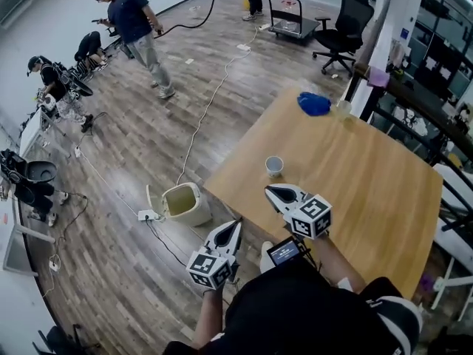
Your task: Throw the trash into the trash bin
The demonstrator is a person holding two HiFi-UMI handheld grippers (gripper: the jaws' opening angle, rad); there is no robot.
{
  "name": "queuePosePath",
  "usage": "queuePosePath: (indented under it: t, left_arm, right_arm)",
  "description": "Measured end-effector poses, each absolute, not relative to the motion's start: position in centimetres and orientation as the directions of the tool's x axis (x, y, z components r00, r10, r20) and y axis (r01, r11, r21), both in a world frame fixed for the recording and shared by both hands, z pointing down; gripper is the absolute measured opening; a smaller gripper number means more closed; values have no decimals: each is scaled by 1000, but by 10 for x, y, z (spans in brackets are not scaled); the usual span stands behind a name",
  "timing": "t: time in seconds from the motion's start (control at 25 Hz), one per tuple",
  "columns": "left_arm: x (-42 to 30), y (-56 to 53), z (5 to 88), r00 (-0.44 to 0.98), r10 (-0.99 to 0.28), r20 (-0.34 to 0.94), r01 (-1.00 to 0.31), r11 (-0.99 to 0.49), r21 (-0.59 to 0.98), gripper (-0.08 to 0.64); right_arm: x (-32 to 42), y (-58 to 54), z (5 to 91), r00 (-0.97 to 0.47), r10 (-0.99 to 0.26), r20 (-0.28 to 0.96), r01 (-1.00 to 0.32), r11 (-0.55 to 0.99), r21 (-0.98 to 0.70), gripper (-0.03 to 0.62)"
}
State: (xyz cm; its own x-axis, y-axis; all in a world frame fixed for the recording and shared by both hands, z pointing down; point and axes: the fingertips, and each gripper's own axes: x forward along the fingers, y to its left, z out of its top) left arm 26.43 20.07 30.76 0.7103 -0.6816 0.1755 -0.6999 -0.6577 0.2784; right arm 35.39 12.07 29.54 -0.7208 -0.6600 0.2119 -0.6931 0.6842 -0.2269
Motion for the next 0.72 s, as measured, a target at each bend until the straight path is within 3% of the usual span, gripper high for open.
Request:
queuePosePath:
  t: [0.32,0.56,0.72]
  left_arm:
    - [311,118,293,801,-547,243,-595,-772,223,-2]
    - [340,86,304,845,-440,304,-513,-827,230,-2]
    - [356,76,324,858,-379,347,-477,-838,265,-2]
  right_arm:
    - [366,55,288,-745,-651,146,-663,699,-269,-2]
    - [406,28,299,-665,-736,129,-724,592,-355,-2]
    - [438,25,326,-556,-801,222,-803,449,-392,-2]
